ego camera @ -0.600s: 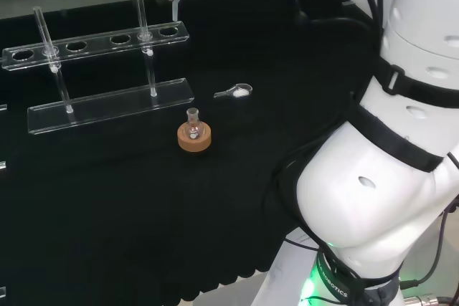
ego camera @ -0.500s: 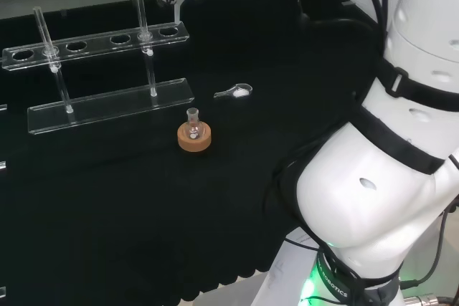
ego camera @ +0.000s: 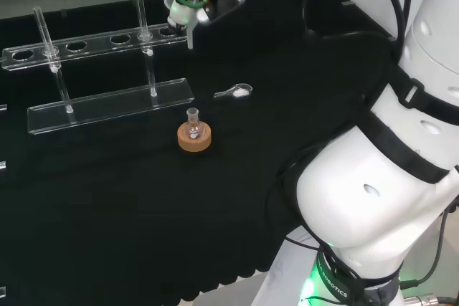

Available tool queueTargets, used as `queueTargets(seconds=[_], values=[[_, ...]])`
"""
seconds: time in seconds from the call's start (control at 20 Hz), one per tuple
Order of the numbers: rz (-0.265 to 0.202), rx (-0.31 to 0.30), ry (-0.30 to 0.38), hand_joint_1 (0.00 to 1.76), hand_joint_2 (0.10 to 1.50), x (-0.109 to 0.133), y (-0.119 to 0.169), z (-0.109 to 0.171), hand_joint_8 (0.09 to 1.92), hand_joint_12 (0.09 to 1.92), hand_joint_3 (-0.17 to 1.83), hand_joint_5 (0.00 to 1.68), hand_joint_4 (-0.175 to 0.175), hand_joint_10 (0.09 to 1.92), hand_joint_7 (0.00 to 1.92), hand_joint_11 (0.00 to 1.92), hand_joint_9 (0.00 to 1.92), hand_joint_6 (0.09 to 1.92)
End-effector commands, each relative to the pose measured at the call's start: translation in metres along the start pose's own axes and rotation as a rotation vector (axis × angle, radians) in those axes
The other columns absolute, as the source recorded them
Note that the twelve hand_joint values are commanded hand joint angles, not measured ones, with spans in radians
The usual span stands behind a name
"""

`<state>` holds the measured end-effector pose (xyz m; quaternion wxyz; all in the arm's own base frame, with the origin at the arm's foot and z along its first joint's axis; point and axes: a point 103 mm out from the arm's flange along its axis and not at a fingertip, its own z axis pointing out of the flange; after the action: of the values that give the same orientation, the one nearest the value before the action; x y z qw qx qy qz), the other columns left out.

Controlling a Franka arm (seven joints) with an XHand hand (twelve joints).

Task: Place the funnel on the round-bottom flask.

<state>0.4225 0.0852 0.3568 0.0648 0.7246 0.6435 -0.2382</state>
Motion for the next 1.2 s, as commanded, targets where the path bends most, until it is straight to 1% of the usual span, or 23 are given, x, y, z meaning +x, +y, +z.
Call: queueTargets(seconds=[0.05, 0.25, 0.35, 0.6, 0.9, 1.2], values=[[0.015, 0.029, -0.005, 0.76, 0.81, 0.012, -0.018, 0.019, 0.82, 1.18, 0.52, 0.67, -0.063, 0.64, 0.75, 0.71, 1.13, 0.70], [0.017, 0.030, -0.011, 0.76, 0.81, 0.020, -0.021, 0.034, 0.82, 1.18, 0.53, 0.65, -0.057, 0.63, 0.74, 0.71, 1.11, 0.70], [0.021, 0.030, -0.014, 0.76, 0.81, 0.025, -0.021, 0.042, 0.82, 1.18, 0.53, 0.62, -0.056, 0.62, 0.74, 0.71, 1.10, 0.69], [0.014, 0.055, -0.019, 0.76, 0.81, 0.037, -0.019, 0.059, 0.82, 1.18, 0.53, 0.57, -0.057, 0.62, 0.73, 0.70, 1.09, 0.68], [0.006, 0.079, -0.001, 0.76, 0.80, 0.046, -0.013, 0.072, 0.83, 1.18, 0.53, 0.55, -0.057, 0.62, 0.73, 0.70, 1.09, 0.68], [-0.004, 0.096, -0.028, 0.76, 0.80, 0.053, -0.013, 0.081, 0.83, 1.18, 0.54, 0.54, -0.058, 0.62, 0.73, 0.71, 1.09, 0.68]])
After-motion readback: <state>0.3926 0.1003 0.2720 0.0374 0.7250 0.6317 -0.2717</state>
